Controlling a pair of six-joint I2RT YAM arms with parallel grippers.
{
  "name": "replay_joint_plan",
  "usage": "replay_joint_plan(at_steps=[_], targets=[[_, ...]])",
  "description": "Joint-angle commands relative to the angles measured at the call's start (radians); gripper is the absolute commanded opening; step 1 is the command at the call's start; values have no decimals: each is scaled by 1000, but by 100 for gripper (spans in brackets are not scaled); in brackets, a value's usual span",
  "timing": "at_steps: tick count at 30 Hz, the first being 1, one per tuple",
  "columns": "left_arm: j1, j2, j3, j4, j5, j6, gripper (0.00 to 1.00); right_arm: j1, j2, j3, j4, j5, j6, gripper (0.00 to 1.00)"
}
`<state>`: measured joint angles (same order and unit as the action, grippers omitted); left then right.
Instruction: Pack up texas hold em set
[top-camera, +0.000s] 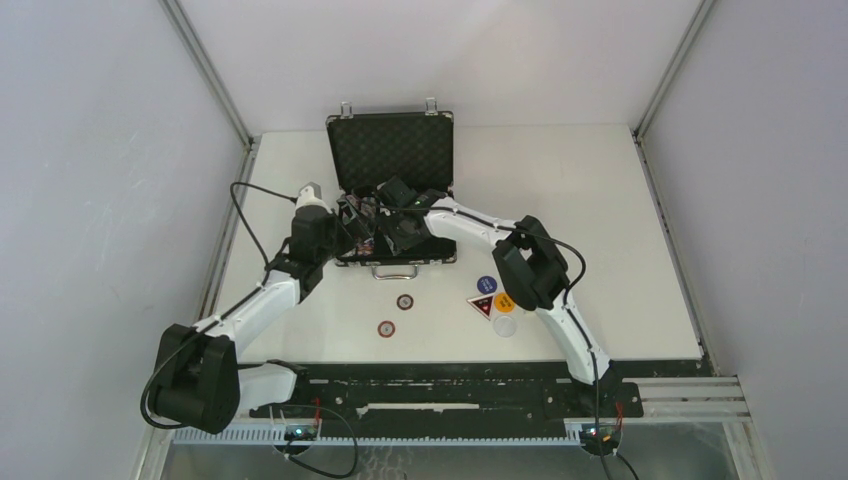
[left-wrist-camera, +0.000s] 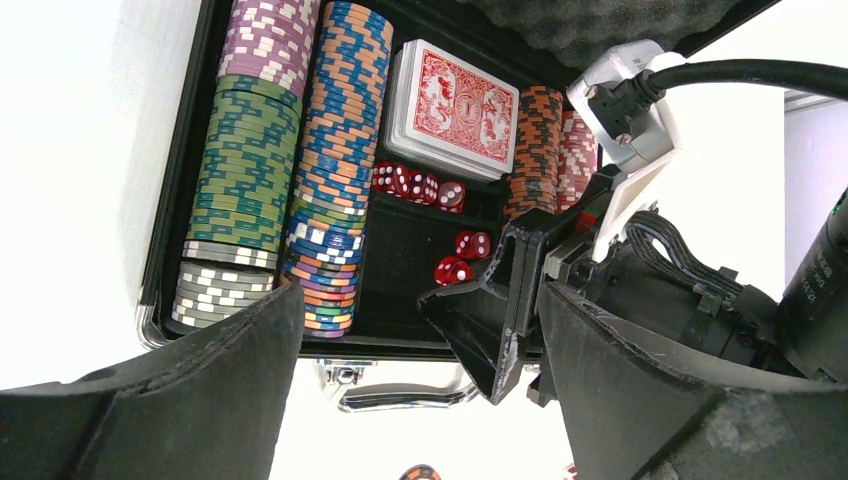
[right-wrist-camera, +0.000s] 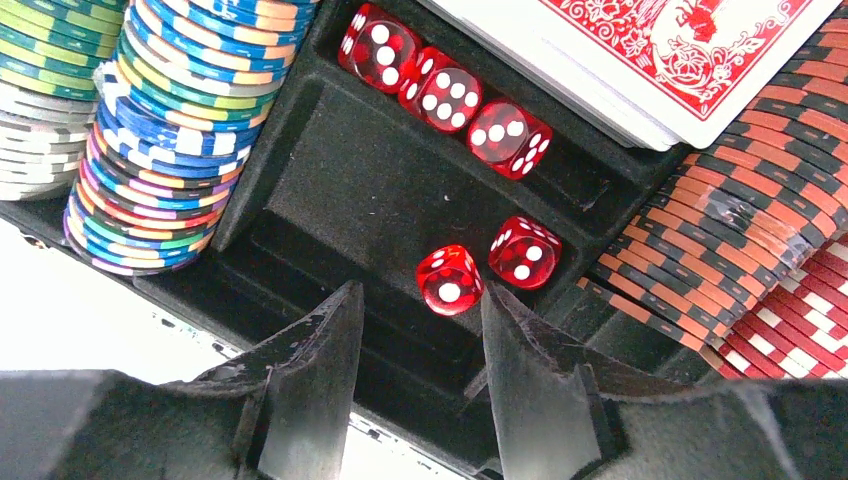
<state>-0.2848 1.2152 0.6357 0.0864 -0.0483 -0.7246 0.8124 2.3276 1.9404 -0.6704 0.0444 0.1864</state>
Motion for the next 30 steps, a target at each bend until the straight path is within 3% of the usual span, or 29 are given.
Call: replay_joint_plan(at_steps=[1, 7, 11, 30], targets=[[3, -34, -14, 14, -9, 23, 91, -3, 25, 38, -1, 34, 5, 55], [3, -31, -15, 15, -10, 23, 91, -2, 26, 42, 14, 48, 12, 46], [4, -31, -16, 15, -12, 24, 91, -2, 21, 45, 24, 51, 14, 32], [3, -25, -18, 19, -6, 23, 91, -3, -102, 21, 80, 75, -6, 30]])
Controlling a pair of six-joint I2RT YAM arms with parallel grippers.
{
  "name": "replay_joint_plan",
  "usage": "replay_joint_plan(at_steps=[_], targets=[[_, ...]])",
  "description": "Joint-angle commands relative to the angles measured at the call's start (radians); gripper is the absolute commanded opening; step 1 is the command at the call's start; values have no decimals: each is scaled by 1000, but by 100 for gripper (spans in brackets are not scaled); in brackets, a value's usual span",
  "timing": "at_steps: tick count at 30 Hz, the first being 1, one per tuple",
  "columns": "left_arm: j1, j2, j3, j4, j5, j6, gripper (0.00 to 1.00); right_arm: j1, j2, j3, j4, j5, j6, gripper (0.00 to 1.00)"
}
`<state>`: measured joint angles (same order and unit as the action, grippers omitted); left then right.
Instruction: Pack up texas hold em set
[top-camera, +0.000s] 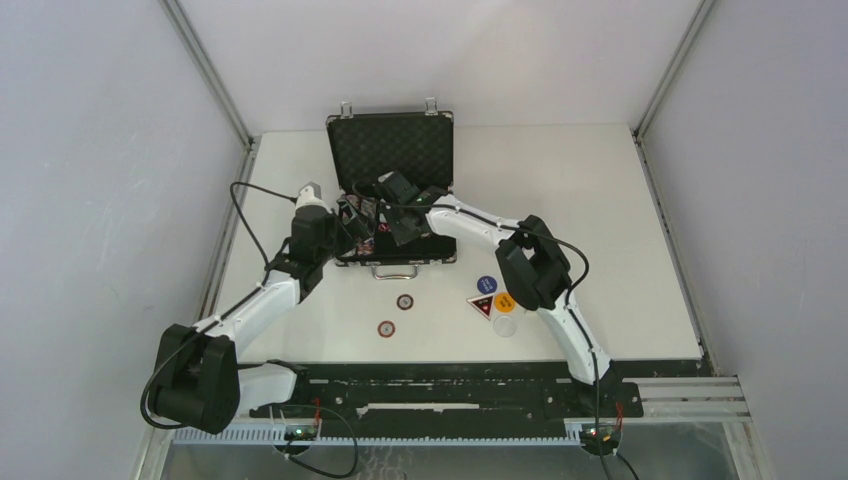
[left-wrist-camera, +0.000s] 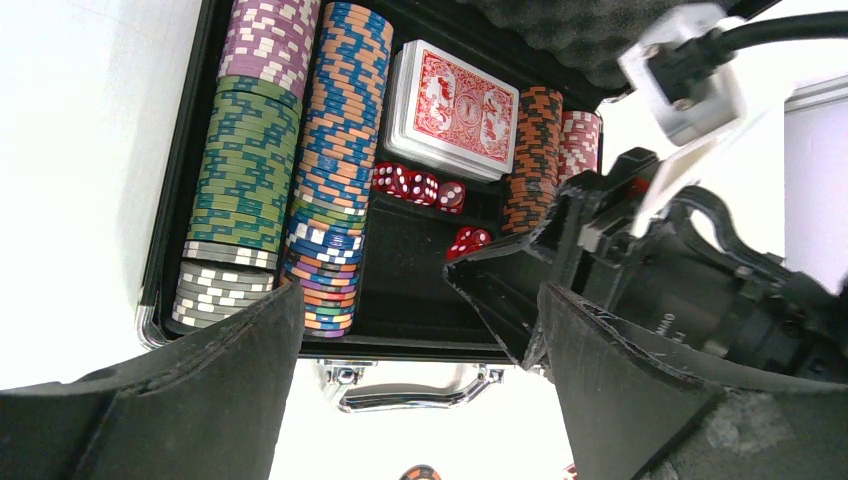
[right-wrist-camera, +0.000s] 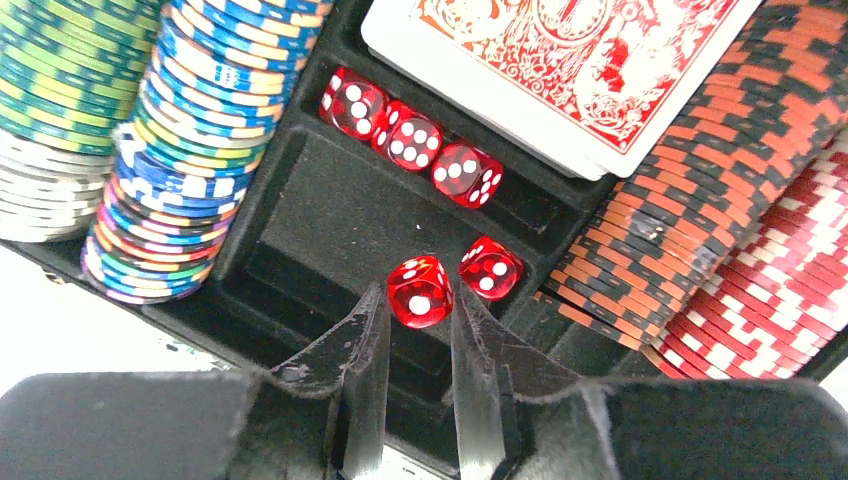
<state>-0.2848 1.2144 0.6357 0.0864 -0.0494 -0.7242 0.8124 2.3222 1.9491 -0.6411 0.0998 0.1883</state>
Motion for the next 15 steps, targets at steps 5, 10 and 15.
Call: replay_joint_plan(at_steps=[5, 10, 15], targets=[[3, -23, -18, 20, -2, 23, 91, -22, -77, 42, 48, 20, -6, 30], [4, -21, -17, 19, -3, 23, 91, -40, -57, 72, 46, 27, -15, 30], [3, -12, -14, 19, 0, 26, 91, -60, -34, 118, 37, 42, -27, 30]])
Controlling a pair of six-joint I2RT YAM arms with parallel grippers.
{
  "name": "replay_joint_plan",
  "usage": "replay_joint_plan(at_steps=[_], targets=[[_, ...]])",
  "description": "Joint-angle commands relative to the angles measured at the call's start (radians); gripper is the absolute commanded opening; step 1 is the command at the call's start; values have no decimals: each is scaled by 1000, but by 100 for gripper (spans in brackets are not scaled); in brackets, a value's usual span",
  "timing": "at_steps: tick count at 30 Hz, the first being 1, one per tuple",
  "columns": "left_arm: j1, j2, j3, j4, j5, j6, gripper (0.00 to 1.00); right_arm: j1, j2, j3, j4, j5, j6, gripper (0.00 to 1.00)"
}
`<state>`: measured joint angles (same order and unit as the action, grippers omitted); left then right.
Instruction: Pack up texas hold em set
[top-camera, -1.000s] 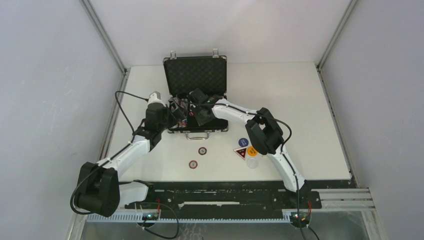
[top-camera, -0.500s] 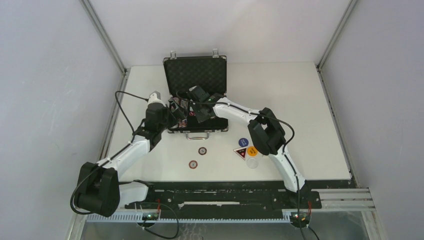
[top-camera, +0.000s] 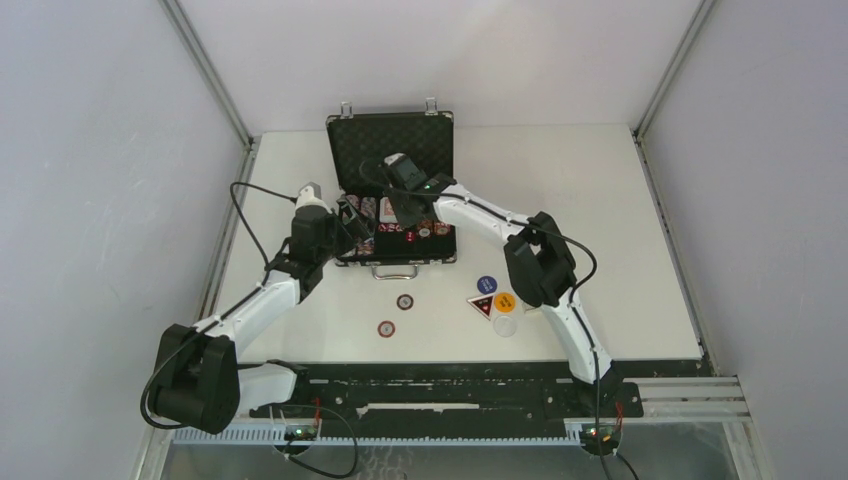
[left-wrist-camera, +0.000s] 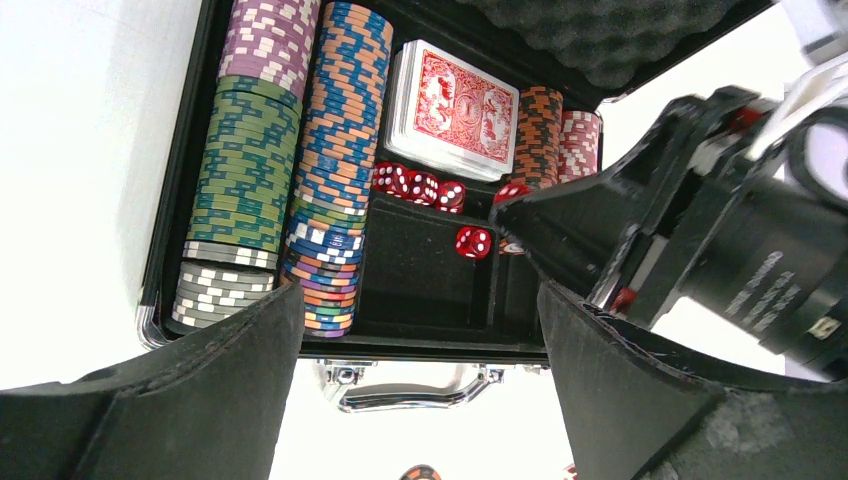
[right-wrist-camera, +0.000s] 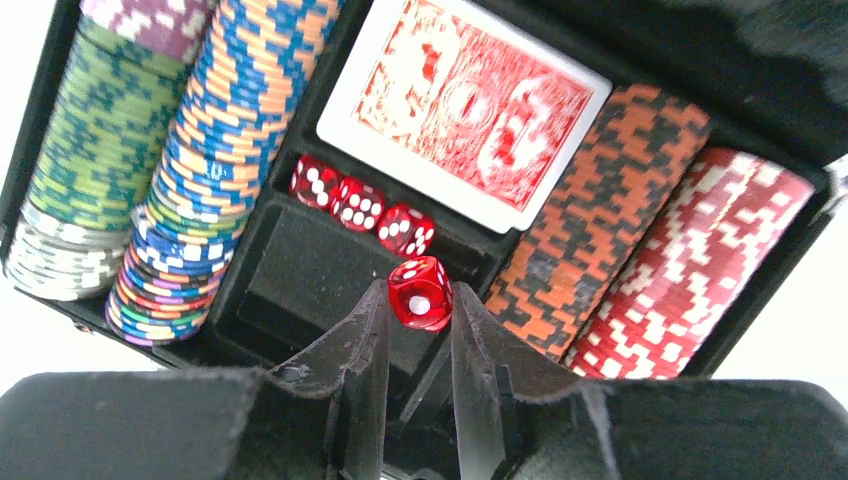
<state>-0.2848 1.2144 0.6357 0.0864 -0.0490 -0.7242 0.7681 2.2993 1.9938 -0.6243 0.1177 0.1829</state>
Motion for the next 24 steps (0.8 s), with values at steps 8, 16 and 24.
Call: replay_joint_plan(at_steps=[8, 16, 24], targets=[[3, -4, -10, 19, 1, 29, 91, -23, 34, 123, -11, 24, -34, 31], [3, 4, -8, 19, 6, 28, 91, -21, 43, 97, -8, 14, -27, 31], [3, 1, -4, 15, 3, 30, 91, -17, 51, 79, -5, 6, -29, 36]])
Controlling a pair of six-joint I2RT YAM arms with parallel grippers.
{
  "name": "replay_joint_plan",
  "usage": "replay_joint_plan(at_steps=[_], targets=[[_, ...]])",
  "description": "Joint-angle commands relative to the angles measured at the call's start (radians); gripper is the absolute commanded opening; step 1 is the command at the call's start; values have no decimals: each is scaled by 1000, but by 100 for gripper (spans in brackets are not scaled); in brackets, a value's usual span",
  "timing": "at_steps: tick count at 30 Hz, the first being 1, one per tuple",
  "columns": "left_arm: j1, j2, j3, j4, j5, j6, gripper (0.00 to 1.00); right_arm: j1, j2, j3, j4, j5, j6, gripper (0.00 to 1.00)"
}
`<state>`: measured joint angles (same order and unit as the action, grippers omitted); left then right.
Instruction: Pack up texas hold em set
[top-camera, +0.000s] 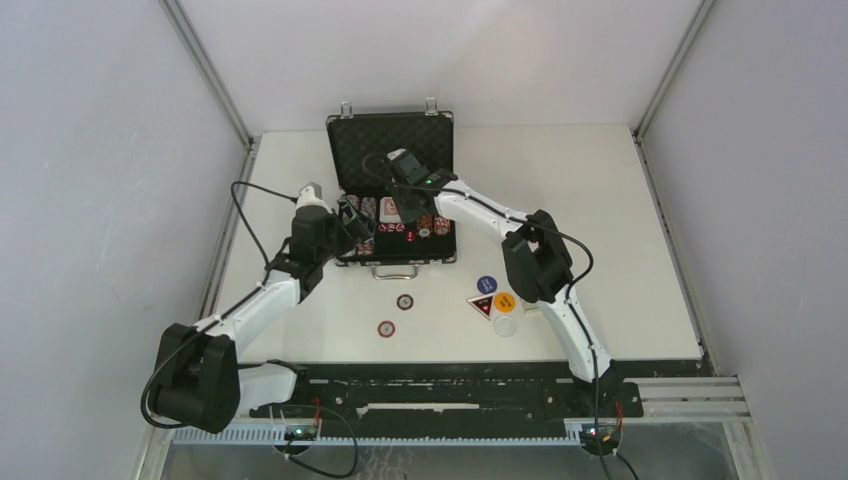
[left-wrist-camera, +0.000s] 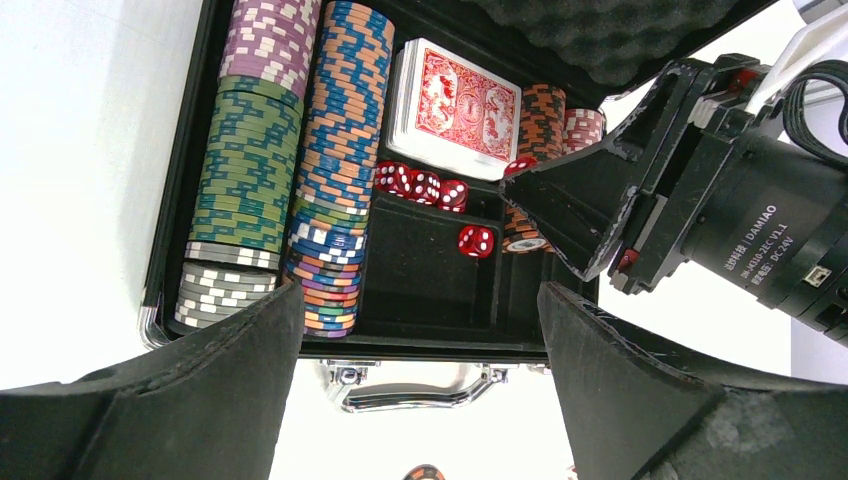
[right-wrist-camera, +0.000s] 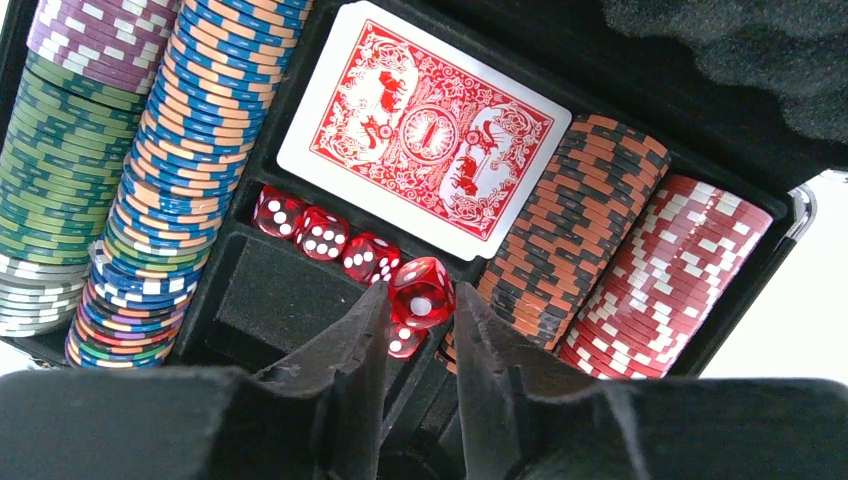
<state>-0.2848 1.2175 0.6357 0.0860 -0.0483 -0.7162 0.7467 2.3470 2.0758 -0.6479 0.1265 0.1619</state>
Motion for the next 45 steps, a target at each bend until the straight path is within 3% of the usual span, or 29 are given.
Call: replay_joint_plan(at_steps=[1, 4, 8, 19, 45], targets=[[3, -3, -5, 15, 1, 21, 91, 5, 6, -1, 18, -7, -11, 41], [3, 0, -5, 15, 1, 21, 91, 4, 9, 0, 18, -6, -14, 54], [3, 4, -2, 12, 1, 22, 91, 1, 7, 7, 17, -7, -16, 58], [3, 2, -4, 12, 8, 19, 91, 47, -81, -81, 32, -9, -40, 54], [3, -7, -8, 18, 12, 14, 91, 68, -92, -160, 19, -4, -24, 50]])
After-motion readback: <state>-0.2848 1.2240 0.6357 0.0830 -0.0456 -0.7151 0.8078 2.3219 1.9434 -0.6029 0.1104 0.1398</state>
